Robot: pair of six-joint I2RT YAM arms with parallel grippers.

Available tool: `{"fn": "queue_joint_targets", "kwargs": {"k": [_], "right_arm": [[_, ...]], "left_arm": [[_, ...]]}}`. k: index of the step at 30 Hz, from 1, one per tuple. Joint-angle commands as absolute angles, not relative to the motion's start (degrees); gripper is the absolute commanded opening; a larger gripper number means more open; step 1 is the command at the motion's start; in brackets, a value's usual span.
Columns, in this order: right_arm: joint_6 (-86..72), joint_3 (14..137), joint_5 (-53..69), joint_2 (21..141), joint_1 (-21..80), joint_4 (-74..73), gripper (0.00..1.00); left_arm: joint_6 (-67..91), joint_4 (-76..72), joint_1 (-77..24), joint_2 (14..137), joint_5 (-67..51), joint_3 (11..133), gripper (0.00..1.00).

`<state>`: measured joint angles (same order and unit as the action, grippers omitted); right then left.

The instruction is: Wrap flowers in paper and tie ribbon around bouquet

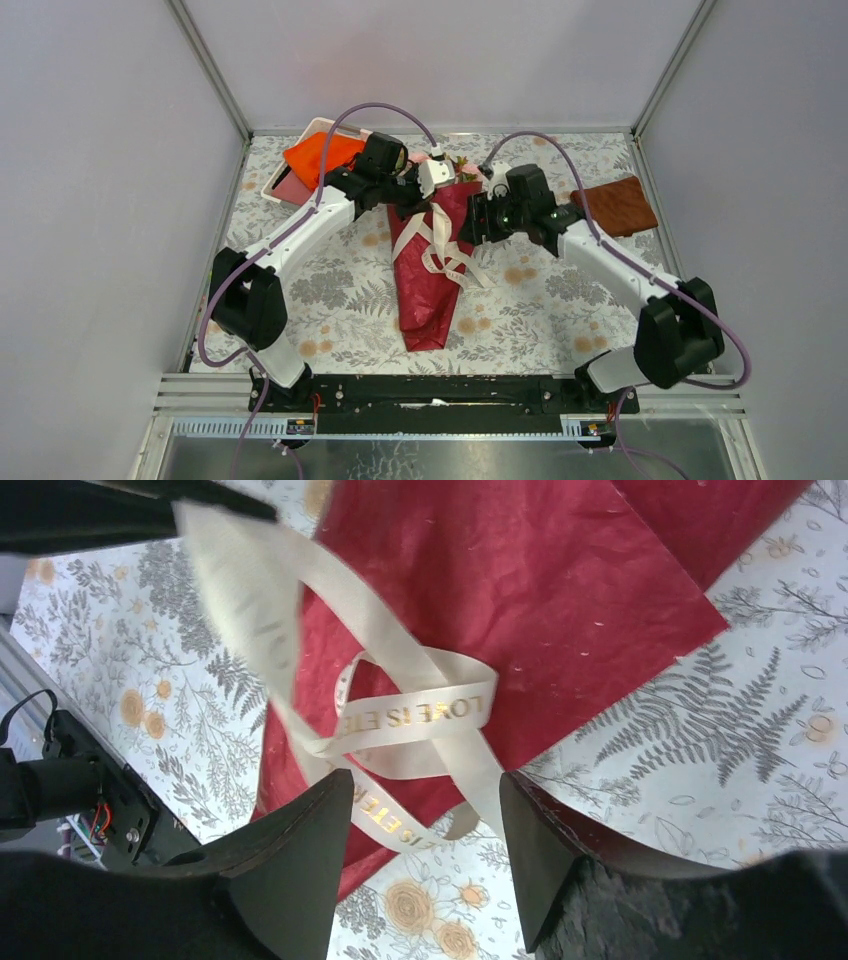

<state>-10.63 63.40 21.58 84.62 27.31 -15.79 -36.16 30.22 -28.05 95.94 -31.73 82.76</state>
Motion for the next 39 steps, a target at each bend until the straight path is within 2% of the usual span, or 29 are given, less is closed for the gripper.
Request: {"fn": "queue_joint_targets", "kwargs": {"k": [1, 4, 10, 12, 15, 16, 18, 19, 20, 25, 39], "right_arm": [[-14.87, 55.53, 17.21, 77.73, 34.51, -0.01, 0.63], [-19.24, 49.02, 16.08, 76.76, 36.30, 12.74, 0.63], [-24.49, 41.02, 18.11, 78.36, 37.68, 26.34, 0.61], [-26.53, 39.13, 19.11, 79.54, 37.84, 28.83, 0.56], [-28.34, 37.98, 21.62, 81.87, 37.83, 32.42, 0.42], [-29.19, 37.94, 22.08, 82.51, 37.80, 33.11, 0.34], [-29.18, 38.26, 19.79, 82.54, 37.87, 30.81, 0.12], [-28.61, 38.24, 17.13, 81.62, 37.80, 29.03, 0.04], [-27.90, 38.04, 14.43, 80.38, 37.79, 27.16, 0.00], [-24.66, 38.96, 6.36, 75.98, 36.53, 18.65, 0.00], [-18.13, 47.99, 7.55, 79.92, 30.09, 10.30, 0.00]], "left_arm": [[-33.88, 26.64, -28.12, 94.41, -32.08, 83.13, 0.00], [-33.72, 26.32, -28.04, 94.48, -31.78, 83.05, 0.00], [-33.94, 26.04, -28.08, 94.43, -31.04, 82.87, 0.00], [-33.86, 25.93, -28.11, 94.40, -31.10, 82.86, 0.00], [-33.69, 25.93, -28.09, 94.55, -31.35, 82.92, 0.00], [-33.67, 25.93, -28.09, 94.56, -31.26, 82.90, 0.00], [-33.86, 25.88, -28.04, 94.51, -30.46, 82.71, 0.00], [-34.10, 25.57, -28.04, 94.44, -29.63, 82.33, 0.00], [-34.77, 25.42, -28.04, 94.41, -28.70, 81.83, 0.00], [-38.62, 24.35, -28.04, 94.48, -21.56, 78.74, 0.00], [-42.43, 33.07, -28.28, 93.47, -20.78, 76.58, 0.00]]}}
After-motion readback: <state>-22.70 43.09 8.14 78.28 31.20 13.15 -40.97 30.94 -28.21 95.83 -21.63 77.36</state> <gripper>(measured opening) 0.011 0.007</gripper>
